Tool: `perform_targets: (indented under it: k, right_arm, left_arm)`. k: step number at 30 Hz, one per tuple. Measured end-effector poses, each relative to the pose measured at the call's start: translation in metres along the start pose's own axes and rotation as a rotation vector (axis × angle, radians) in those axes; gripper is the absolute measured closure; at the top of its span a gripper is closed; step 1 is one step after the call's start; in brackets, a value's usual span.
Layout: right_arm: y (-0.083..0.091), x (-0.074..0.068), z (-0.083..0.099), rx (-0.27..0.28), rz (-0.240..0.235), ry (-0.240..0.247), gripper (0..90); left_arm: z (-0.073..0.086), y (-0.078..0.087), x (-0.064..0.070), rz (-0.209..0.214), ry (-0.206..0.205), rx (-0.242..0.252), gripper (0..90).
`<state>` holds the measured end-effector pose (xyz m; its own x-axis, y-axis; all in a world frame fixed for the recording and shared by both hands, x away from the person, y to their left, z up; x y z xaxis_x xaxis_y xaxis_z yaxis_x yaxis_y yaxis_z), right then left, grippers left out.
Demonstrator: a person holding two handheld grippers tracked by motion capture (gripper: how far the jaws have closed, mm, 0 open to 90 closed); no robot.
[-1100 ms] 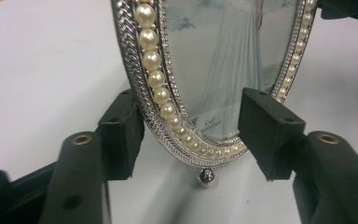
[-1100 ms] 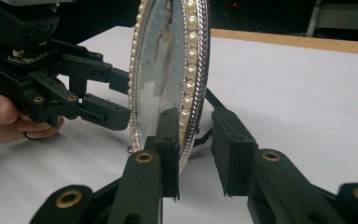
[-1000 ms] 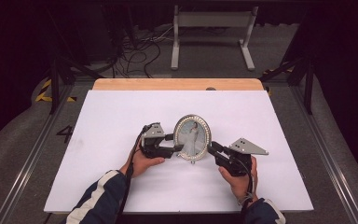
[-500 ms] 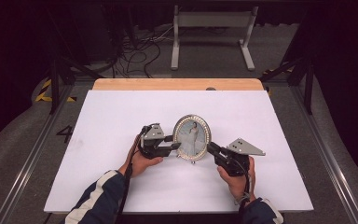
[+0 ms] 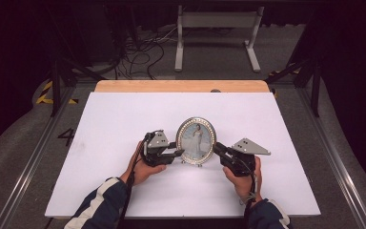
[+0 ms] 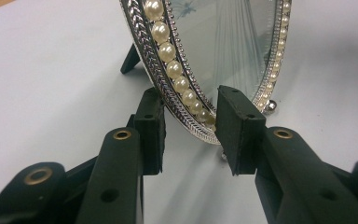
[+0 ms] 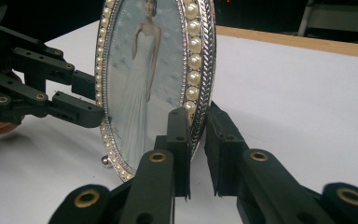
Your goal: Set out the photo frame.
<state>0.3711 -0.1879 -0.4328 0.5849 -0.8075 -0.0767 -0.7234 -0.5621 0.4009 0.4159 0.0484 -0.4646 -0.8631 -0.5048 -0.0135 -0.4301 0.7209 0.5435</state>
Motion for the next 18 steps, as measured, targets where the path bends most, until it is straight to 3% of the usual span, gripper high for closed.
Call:
perform_targets:
  k: [5,8,12,18]
  right_arm:
    - [-0.0007,-0.0007,-0.0011,0.000,-0.004,0.007,80.2]
    - [-0.0002,-0.0008,-0.0015,-0.001,-0.005,0.001,80.2]
    - [0.0027,0.0007,-0.0050,0.024,-0.007,-0.012,79.1]
    - [0.0002,0.0003,-0.0048,0.026,-0.005,-0.011,80.0]
  left_arm:
    - [0.0000,-0.0003,-0.0018,0.018,0.001,0.005,61.6]
    - [-0.0019,0.0011,-0.0023,0.028,0.024,0.034,57.7]
    - [-0.0065,0.0066,-0.0053,0.012,0.058,0.090,55.7]
    - [-0.0069,0.0081,-0.0055,-0.001,0.052,0.100,59.5]
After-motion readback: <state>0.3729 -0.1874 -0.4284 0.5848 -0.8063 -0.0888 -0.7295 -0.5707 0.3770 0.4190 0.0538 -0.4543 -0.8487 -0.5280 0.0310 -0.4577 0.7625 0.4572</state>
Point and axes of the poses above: each handheld gripper's, and its own axes: y roughly backward along the jaws, z roughly out of its underside, x roughly to its right, the point moved 4 cm from there along -y, roughly forward along the jaws, and after that the axes turned 3 degrees about -z, right-handed, at the moved point
